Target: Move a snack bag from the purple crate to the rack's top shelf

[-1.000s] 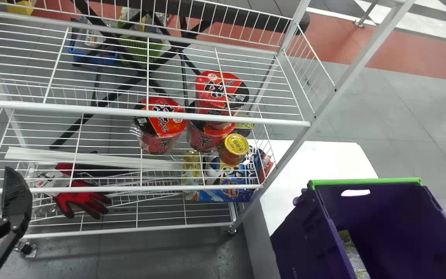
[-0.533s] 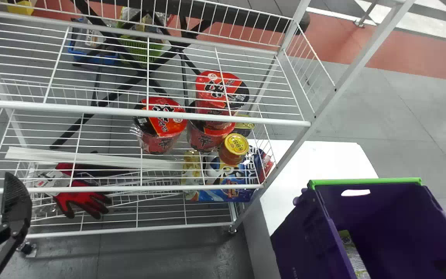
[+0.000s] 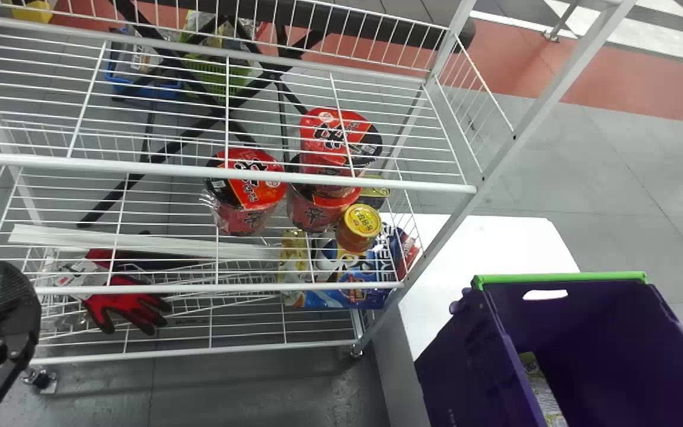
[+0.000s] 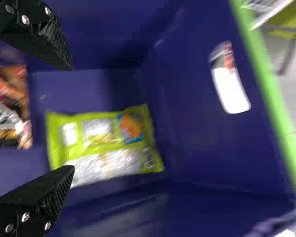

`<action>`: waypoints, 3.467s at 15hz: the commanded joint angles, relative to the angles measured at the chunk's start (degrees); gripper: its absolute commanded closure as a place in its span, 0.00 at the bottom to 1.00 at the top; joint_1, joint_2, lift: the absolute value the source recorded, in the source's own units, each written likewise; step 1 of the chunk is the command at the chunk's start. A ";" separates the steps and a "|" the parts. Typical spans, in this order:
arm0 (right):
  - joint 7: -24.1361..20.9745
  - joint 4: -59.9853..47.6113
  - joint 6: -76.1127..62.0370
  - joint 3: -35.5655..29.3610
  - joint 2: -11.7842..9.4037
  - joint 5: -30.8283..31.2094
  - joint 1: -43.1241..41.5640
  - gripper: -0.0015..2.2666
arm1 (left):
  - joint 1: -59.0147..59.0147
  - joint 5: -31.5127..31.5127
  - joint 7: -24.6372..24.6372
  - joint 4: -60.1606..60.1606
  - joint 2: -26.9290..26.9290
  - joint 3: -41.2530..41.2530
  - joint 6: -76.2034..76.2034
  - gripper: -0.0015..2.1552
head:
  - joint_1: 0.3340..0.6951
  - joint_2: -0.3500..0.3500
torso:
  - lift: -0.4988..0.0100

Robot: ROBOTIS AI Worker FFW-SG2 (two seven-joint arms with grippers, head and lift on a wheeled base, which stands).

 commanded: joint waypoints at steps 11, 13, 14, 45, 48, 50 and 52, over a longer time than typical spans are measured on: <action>0.27 13.36 -10.99 11.45 2.07 7.75 0.99 0.00 | -3.89 3.40 -1.21 4.04 -0.26 1.61 1.30 0.05 | 1.00 0.00 | 0.08; 0.27 14.86 -10.99 13.30 2.77 8.19 1.52 0.00 | -3.89 3.76 -1.48 4.22 -0.18 2.57 1.30 0.05 | 1.00 0.00 | 0.08; 0.27 15.56 -11.17 13.74 3.04 9.07 1.61 0.00 | -3.89 4.46 -1.65 4.39 -0.18 3.28 1.13 0.05 | 1.00 0.00 | 0.08; -1.58 22.42 -20.84 14.97 4.97 13.55 6.09 0.08 | -8.28 9.64 -5.43 11.69 -0.53 3.54 -1.33 0.05 | 1.00 0.00 | 0.08; -2.64 24.09 -21.36 15.14 4.71 13.90 5.82 0.08 | -8.28 10.61 -5.35 12.21 -0.53 4.33 -4.32 0.05 | 1.00 0.00 | 0.08; -2.90 24.26 -21.36 15.14 4.97 13.90 5.82 0.08 | -8.37 10.79 -5.61 12.21 -0.44 4.60 -5.38 0.05 | 1.00 0.00 | 0.08; -3.52 24.26 -22.07 15.32 5.06 13.81 5.82 0.08 | -8.37 10.79 -5.78 12.21 -0.44 4.68 -5.38 0.05 | 1.00 0.00 | 0.08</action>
